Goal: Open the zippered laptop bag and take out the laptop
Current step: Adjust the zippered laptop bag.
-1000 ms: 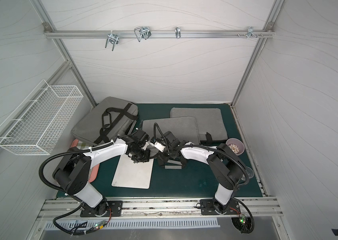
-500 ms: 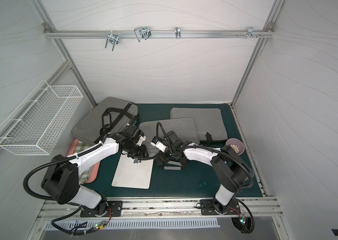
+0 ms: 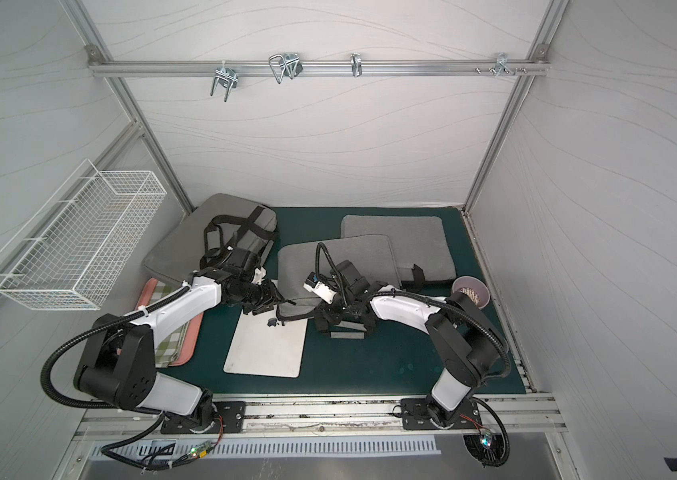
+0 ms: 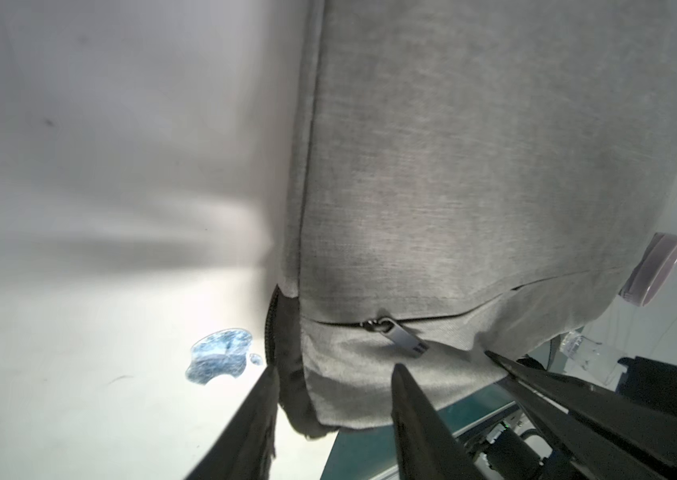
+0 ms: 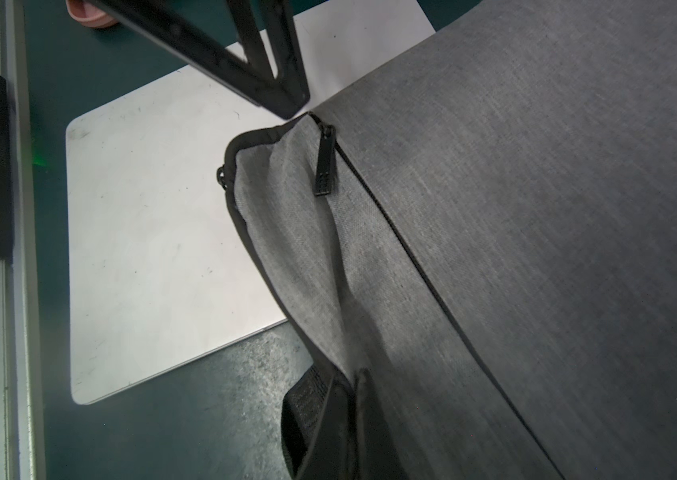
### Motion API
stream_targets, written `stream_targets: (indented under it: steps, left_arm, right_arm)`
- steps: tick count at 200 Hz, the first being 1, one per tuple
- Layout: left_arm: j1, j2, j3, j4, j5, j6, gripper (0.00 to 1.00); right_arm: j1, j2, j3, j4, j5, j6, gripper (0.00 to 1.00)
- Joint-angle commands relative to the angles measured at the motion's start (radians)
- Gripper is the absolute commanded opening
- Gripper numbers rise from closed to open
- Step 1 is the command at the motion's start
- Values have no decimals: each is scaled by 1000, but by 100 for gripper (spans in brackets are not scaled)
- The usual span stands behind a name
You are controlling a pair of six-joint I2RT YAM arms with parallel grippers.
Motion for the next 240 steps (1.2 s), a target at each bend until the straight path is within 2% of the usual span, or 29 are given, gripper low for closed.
stream_targets:
  steps: [1, 33, 60, 76, 107, 125, 132, 162, 181, 209, 240]
  left_arm:
    - [-5, 27, -18, 79, 35, -88, 45]
    - [-5, 45, -60, 171, 91, -134, 43]
    - [-7, 66, -79, 249, 140, -178, 35]
    - [-6, 66, -56, 230, 143, -163, 27]
    - [-6, 67, -36, 232, 172, -166, 4]
    - [-6, 55, -21, 208, 169, -159, 0]
    - [-6, 52, -11, 196, 170, -154, 0]
    - [-7, 43, 25, 167, 165, -157, 0]
    - [-8, 40, 47, 149, 170, -160, 0]
    - [-8, 45, 69, 138, 190, -161, 0]
    - [-9, 65, 81, 130, 232, -171, 0]
  right_arm:
    - [-18, -41, 0, 10, 7, -15, 0]
    - [-17, -38, -4, 14, 6, -6, 0]
    - [-17, -31, -7, 17, 1, 3, 0]
    - [-15, -30, -13, 18, 0, 3, 0]
    - [-16, -29, -27, 27, 1, 9, 0]
    - [-13, -40, -36, 24, 18, 10, 0]
    - [-13, -47, -39, 23, 28, 12, 5]
    - [13, -113, -47, -8, 137, 56, 36]
    - [55, -183, -44, -40, 219, 179, 51]
    - [151, -245, -84, 8, 198, 330, 52]
    - [230, -174, -167, 205, 131, 467, 48]
